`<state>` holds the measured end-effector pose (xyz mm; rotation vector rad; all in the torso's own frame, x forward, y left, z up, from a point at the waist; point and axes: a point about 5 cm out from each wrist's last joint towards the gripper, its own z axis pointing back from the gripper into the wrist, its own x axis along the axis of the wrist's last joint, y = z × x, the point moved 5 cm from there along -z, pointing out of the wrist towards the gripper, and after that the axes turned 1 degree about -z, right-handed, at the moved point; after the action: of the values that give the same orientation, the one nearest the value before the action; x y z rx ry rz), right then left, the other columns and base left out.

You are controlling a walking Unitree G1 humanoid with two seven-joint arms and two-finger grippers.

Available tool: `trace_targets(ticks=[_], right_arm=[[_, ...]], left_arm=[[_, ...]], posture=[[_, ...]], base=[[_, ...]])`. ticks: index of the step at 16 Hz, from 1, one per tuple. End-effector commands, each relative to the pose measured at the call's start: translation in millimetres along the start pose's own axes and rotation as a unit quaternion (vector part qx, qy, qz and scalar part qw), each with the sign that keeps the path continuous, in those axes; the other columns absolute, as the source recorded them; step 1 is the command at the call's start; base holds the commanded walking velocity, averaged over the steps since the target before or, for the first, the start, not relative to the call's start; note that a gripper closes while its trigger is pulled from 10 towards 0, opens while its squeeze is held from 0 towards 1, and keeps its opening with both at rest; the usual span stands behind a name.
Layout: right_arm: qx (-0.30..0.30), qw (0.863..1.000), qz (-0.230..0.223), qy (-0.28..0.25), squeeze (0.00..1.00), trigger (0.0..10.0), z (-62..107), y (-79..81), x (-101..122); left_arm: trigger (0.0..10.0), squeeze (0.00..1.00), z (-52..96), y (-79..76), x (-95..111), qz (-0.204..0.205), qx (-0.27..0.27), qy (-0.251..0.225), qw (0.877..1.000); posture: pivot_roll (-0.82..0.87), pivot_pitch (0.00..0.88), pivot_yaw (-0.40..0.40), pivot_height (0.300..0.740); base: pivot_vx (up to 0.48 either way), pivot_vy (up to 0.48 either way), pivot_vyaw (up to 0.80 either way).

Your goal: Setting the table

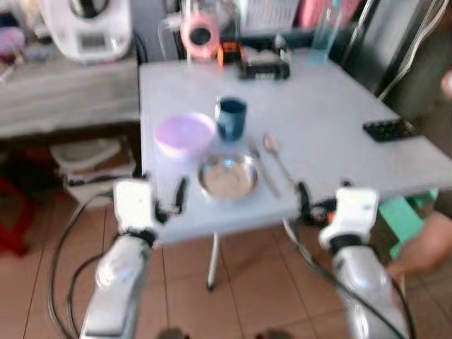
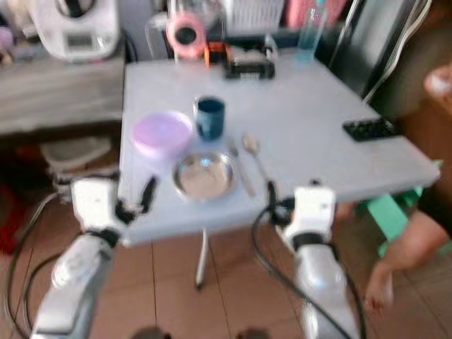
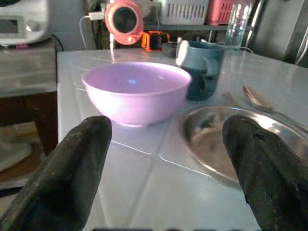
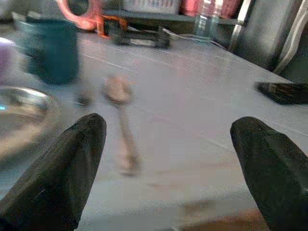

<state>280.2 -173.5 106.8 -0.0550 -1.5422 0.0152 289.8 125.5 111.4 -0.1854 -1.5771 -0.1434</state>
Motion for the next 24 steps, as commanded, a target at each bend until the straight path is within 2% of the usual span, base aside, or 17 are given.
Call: trace_targets(ticks=[1, 4, 11, 14, 17, 18, 19, 20, 21, 22, 24], right_arm=[[0.009, 1.000, -0.010, -0.009, 0.00, 10.0, -0.8, 5.8, 5.4], [0.018, 1.000, -0.001, -0.012, 0.00, 10.0, -0.6, 8.1, 7.3], [0.007, 1.000, -0.006, 0.000, 0.00, 10.0, 4.6, 5.0, 1.1], [-0.002, 1.000, -0.011, 0.000, 0.00, 10.0, 6.7, 4.1, 0.9], [-0.032, 0.999, -0.021, 0.013, 0.00, 10.0, 8.2, -5.7, -5.6], [-0.040, 0.999, -0.028, 0.014, 0.76, 10.0, 8.4, -8.4, -5.9], [-0.038, 0.999, -0.028, 0.012, 1.00, 10.0, 8.5, -8.0, -5.0], [-0.038, 0.999, -0.028, 0.013, 1.00, 10.0, 8.7, -7.9, -5.0], [-0.038, 0.999, -0.027, 0.015, 0.47, 10.0, 8.8, -7.7, -5.4], [-0.037, 0.999, -0.028, 0.016, 0.00, 10.0, 8.8, -7.6, -5.8], [-0.037, 0.999, -0.028, 0.016, 0.00, 10.0, 8.3, -7.5, -5.8]], left_arm=[[10.0, 0.00, 2.8, 12.0, 0.7, -0.017, 0.023, 0.001, 1.000], [10.0, 0.00, 4.1, 18.8, 0.4, -0.030, 0.040, 0.005, 0.999], [10.0, 0.00, 7.2, 11.7, -1.1, -0.030, 0.016, 0.012, 0.999], [10.0, 0.00, 8.5, 9.9, -0.7, -0.029, 0.007, 0.014, 0.999], [10.0, 0.00, 10.6, 6.5, 0.0, -0.024, -0.007, 0.016, 1.000], [10.0, 0.00, 11.1, 6.3, 0.0, -0.024, -0.008, 0.016, 1.000], [10.0, 0.00, 11.4, 5.6, 0.2, -0.023, -0.010, 0.016, 1.000], [10.0, 0.00, 11.4, 4.8, 0.6, -0.023, -0.012, 0.016, 1.000], [10.0, 0.00, 11.5, 2.5, 1.3, -0.021, -0.019, 0.014, 0.999], [10.0, 0.00, 11.5, 0.4, 2.1, -0.018, -0.027, 0.013, 0.999], [10.0, 0.00, 11.7, -3.1, 4.7, -0.012, -0.039, 0.006, 0.999]], posture=[[0.02, 0.000, -0.005, 0.740], [0.02, 0.004, -0.004, 0.740], [0.02, 0.019, 0.005, 0.740], [0.03, 0.026, 0.006, 0.740], [0.03, 0.032, 0.008, 0.740], [0.03, 0.033, 0.008, 0.740], [0.03, 0.035, 0.008, 0.740], [0.03, 0.036, 0.009, 0.740], [0.03, 0.036, 0.008, 0.740], [0.03, 0.036, 0.007, 0.740], [0.03, 0.035, 0.006, 0.740]], base=[[0.000, 0.000, 0.00], [0.000, 0.000, 0.16], [0.000, 0.000, 0.79], [0.000, 0.000, 0.00], [0.000, 0.000, 0.00], [0.000, 0.000, 0.00], [0.000, 0.000, 0.00], [0.000, 0.000, 0.00], [0.000, 0.000, 0.00], [0.000, 0.000, 0.00], [0.148, 0.000, 0.00]])
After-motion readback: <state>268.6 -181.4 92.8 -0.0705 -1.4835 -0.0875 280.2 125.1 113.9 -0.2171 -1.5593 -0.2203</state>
